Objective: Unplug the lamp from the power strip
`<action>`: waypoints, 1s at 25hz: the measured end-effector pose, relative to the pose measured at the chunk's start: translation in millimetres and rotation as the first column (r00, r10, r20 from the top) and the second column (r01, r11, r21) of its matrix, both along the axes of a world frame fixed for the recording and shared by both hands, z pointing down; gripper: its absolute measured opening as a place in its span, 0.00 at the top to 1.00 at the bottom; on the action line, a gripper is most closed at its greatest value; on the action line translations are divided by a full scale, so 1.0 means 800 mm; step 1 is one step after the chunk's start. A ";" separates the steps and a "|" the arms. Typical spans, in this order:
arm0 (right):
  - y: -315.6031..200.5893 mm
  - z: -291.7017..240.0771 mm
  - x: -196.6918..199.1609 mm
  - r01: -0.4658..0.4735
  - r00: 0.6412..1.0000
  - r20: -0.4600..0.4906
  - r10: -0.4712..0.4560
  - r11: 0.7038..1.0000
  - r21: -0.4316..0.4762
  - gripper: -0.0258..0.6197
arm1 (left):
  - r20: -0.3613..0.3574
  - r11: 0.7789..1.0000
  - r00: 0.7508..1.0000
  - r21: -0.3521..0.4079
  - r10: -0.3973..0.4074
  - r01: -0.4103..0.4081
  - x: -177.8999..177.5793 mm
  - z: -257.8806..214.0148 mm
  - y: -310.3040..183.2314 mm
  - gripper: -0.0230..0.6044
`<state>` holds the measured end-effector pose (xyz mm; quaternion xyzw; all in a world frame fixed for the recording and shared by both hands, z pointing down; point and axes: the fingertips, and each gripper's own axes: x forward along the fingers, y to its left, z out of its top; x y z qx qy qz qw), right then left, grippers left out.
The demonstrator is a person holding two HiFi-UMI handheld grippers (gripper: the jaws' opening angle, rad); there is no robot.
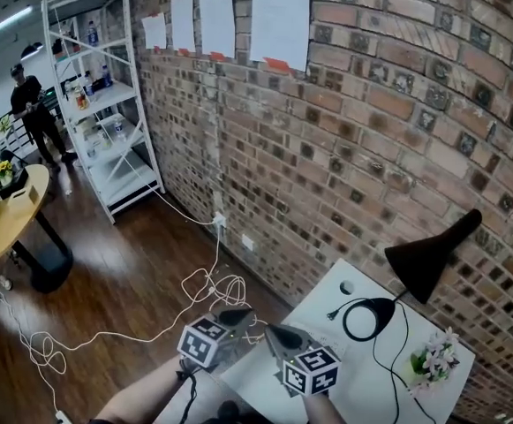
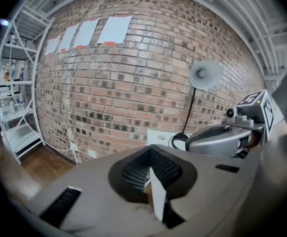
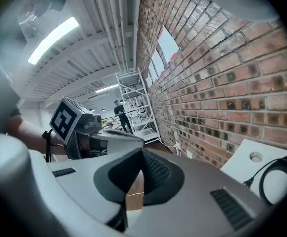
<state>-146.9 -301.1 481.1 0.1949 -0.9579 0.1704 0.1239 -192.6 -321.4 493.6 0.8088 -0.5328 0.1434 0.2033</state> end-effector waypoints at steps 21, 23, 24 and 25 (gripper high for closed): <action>0.101 -0.039 -0.082 0.181 0.983 -0.008 -0.181 0.978 0.101 0.95 | -0.015 0.951 0.960 0.135 -0.278 0.278 -0.119 -0.065 0.139 0.96; 0.112 -0.041 -0.071 0.188 0.982 0.001 -0.189 0.977 0.101 0.95 | -0.009 0.947 0.956 0.137 -0.293 0.292 -0.111 -0.070 0.152 0.96; 0.118 -0.042 -0.065 0.195 0.980 0.004 -0.197 0.976 0.101 0.95 | -0.006 0.943 0.953 0.142 -0.302 0.300 -0.107 -0.073 0.158 0.96; 0.125 -0.041 -0.058 0.205 0.979 0.004 -0.206 0.974 0.100 0.95 | -0.005 0.939 0.950 0.148 -0.312 0.309 -0.103 -0.075 0.163 0.96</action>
